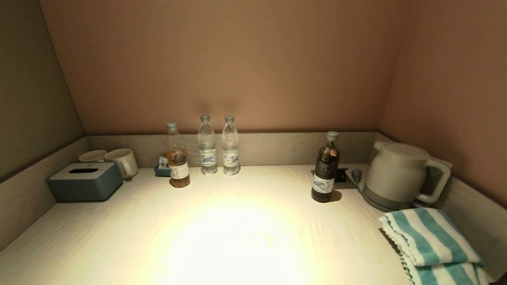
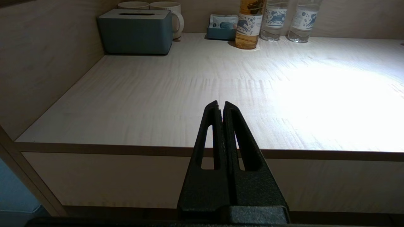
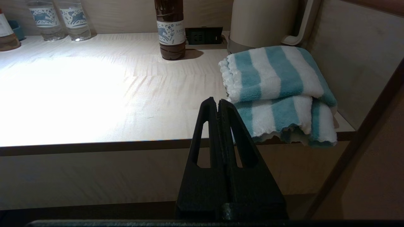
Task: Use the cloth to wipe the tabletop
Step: Pick up the tablecloth
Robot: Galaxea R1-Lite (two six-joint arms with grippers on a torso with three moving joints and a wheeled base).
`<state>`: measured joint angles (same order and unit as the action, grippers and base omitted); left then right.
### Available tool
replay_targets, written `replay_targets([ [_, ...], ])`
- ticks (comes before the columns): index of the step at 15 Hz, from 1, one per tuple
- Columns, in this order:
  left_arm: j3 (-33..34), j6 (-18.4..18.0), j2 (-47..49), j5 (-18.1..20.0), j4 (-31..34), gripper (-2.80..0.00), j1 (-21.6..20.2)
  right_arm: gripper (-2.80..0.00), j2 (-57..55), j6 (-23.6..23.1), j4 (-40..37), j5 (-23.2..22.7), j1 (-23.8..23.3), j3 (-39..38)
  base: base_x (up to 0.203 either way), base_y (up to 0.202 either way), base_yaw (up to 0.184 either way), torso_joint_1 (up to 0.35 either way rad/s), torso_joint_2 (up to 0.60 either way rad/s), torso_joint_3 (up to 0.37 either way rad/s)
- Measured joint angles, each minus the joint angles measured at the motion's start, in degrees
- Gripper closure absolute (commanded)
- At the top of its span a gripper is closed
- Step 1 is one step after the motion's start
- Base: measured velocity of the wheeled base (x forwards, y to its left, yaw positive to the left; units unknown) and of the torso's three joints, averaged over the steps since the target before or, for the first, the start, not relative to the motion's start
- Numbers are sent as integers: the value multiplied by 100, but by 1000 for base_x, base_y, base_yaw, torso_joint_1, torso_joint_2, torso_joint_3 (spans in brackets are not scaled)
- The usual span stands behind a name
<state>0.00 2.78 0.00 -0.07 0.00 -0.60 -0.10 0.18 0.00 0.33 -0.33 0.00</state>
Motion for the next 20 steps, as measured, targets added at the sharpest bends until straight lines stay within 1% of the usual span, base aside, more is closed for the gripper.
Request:
replay_targets([
  [13, 0, 0, 0, -2, 0, 0, 0, 0, 0, -65, -7, 34, 0, 34, 0, 0, 0, 0, 0, 0],
  [17, 0, -1, 0, -1, 2, 0, 0, 0, -17, -51, -254, -28, 0, 686, 0, 0, 0, 0, 0, 0],
  [20, 0, 0, 0, 0, 2, 0, 0, 0, -101, -29, -685, -226, 4, 1284, 0, 0, 0, 0, 0, 0],
])
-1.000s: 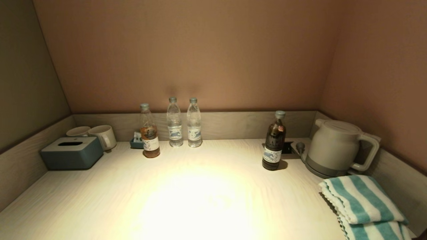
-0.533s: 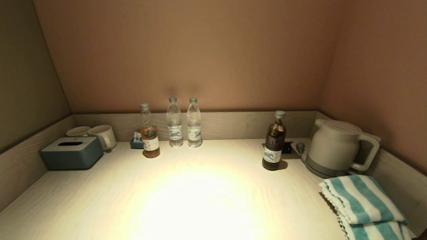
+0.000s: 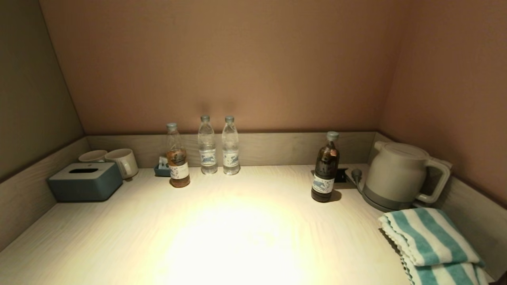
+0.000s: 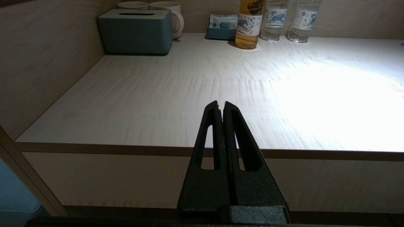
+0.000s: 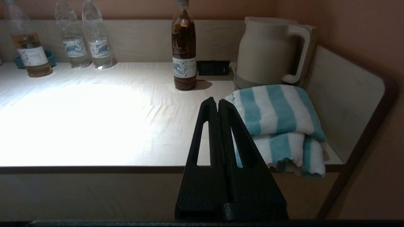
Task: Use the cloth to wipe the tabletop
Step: Pick up the tablecloth
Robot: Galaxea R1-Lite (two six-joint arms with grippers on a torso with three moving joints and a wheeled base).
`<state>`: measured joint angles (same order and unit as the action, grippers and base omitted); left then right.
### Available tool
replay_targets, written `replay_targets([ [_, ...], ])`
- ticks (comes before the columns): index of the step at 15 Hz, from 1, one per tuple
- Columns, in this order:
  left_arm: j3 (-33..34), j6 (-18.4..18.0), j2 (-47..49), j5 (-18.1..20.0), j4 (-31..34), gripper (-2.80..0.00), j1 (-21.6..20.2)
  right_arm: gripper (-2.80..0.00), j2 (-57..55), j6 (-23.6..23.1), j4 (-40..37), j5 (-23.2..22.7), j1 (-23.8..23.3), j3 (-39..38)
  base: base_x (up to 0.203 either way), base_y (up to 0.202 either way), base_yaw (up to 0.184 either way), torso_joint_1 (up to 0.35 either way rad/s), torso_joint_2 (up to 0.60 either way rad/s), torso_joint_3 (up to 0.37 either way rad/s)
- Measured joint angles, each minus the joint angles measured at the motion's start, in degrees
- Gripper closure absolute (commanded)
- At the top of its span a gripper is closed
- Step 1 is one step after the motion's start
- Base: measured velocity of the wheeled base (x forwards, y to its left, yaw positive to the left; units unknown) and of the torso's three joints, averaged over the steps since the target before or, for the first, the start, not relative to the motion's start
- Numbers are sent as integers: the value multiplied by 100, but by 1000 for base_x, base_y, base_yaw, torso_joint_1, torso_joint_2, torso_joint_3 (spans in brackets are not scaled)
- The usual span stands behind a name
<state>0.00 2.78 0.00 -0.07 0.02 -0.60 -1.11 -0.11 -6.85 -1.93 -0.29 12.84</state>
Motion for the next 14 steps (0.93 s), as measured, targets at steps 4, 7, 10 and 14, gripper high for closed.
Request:
replay_targets([
  [4, 0, -2, 0, -2, -2, 0, 0, 0, -538, 37, -508, -137, 0, 315, 0, 0, 0, 0, 0, 0],
  [7, 0, -1, 0, -1, -2, 0, 0, 0, -1483, 213, -501, -144, 0, 547, 0, 0, 0, 0, 0, 0],
  [10, 0, -1, 0, 2, -2, 0, 0, 0, -2663, 360, -261, -125, -4, 776, 0, 0, 0, 0, 0, 0],
  [14, 0, 0, 0, 2, -2, 0, 0, 0, -4434, 385, 135, 8, -37, 1150, 0, 0, 0, 0, 0, 0],
])
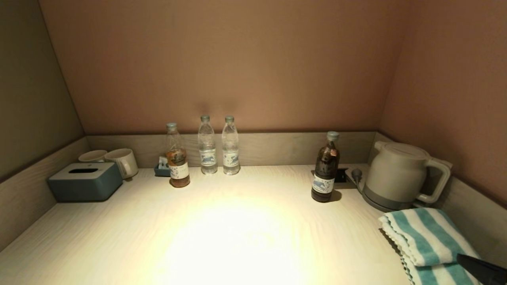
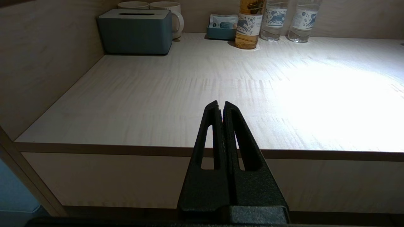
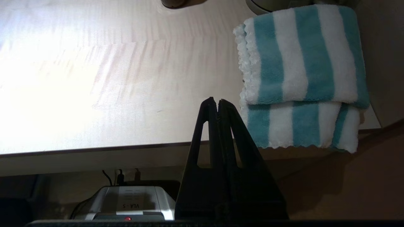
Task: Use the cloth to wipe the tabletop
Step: Pick up the tablecloth
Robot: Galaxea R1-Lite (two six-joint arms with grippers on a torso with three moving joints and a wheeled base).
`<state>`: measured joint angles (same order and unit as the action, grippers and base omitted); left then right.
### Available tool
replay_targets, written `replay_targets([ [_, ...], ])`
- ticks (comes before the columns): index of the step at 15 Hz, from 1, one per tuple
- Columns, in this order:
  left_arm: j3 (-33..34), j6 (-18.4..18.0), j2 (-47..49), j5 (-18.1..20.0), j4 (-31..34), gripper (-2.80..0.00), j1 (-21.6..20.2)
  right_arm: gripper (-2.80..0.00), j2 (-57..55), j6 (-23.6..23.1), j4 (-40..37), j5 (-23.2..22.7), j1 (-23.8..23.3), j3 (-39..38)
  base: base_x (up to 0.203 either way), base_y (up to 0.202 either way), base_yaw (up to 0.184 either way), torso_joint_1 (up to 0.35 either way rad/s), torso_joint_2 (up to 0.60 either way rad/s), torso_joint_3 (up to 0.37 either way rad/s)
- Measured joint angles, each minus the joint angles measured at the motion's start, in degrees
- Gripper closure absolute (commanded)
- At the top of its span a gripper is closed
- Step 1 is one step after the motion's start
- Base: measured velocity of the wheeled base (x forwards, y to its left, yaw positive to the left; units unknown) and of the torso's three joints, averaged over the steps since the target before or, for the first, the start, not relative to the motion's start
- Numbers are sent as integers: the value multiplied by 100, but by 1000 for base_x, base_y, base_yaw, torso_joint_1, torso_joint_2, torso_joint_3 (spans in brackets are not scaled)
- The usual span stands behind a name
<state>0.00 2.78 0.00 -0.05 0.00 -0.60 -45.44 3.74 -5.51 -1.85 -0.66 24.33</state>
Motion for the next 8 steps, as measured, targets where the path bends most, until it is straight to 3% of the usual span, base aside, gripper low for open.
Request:
replay_targets([
  [8, 0, -2, 0, -2, 0, 0, 0, 0, -2784, 50, 272, 706, -184, 717, 0, 0, 0, 0, 0, 0],
])
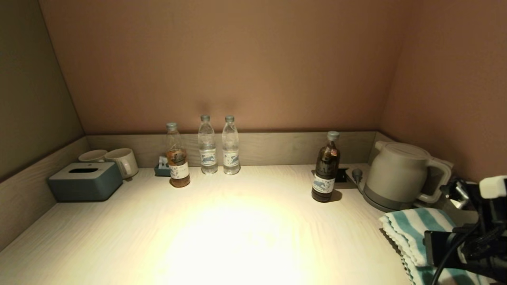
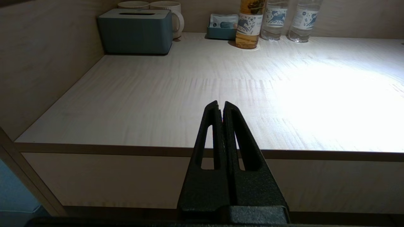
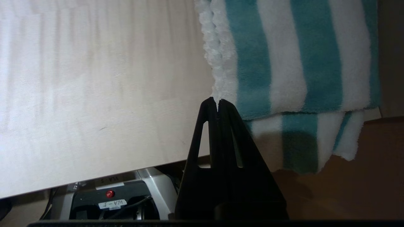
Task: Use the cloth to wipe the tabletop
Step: Pick up the tablecloth
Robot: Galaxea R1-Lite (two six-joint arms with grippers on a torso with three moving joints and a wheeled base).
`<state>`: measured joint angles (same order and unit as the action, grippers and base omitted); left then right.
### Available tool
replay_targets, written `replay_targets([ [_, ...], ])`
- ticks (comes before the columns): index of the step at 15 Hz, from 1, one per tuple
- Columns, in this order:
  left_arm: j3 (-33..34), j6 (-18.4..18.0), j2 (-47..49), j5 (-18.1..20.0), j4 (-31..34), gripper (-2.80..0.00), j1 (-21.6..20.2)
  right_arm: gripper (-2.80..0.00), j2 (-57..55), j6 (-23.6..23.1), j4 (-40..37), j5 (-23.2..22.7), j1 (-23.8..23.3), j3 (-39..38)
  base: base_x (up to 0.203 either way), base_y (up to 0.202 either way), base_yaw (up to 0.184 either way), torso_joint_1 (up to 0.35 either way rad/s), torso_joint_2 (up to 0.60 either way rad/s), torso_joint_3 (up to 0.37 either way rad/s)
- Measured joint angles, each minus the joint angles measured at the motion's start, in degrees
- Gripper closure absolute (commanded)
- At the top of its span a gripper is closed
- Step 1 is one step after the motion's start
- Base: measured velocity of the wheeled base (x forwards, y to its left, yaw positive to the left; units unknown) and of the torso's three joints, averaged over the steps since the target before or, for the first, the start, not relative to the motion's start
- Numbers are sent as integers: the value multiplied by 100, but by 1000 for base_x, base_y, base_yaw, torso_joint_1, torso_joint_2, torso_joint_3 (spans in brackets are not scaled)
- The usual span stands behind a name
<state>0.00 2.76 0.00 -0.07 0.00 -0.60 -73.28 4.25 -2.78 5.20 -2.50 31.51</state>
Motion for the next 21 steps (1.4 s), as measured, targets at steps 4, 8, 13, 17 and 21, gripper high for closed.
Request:
replay_targets([
  [4, 0, 0, 0, 0, 0, 0, 0, 0, -480, -33, -4, 560, -14, 104, 0, 0, 0, 0, 0, 0],
  [8, 0, 1, 0, 2, 0, 0, 0, -280, -669, -46, 5, 733, -13, 176, 0, 0, 0, 0, 0, 0],
  [13, 0, 2, 0, 1, 0, 0, 0, -280, -1083, 10, 37, 683, -17, 347, 0, 0, 0, 0, 0, 0],
  [17, 0, 1, 0, -2, 0, 0, 0, -280, -1624, 46, 36, 517, -203, 556, 0, 0, 0, 0, 0, 0],
  [21, 0, 0, 0, -1, 1, 0, 0, -280, -1933, 26, 31, 169, -721, 833, 0, 0, 0, 0, 0, 0],
])
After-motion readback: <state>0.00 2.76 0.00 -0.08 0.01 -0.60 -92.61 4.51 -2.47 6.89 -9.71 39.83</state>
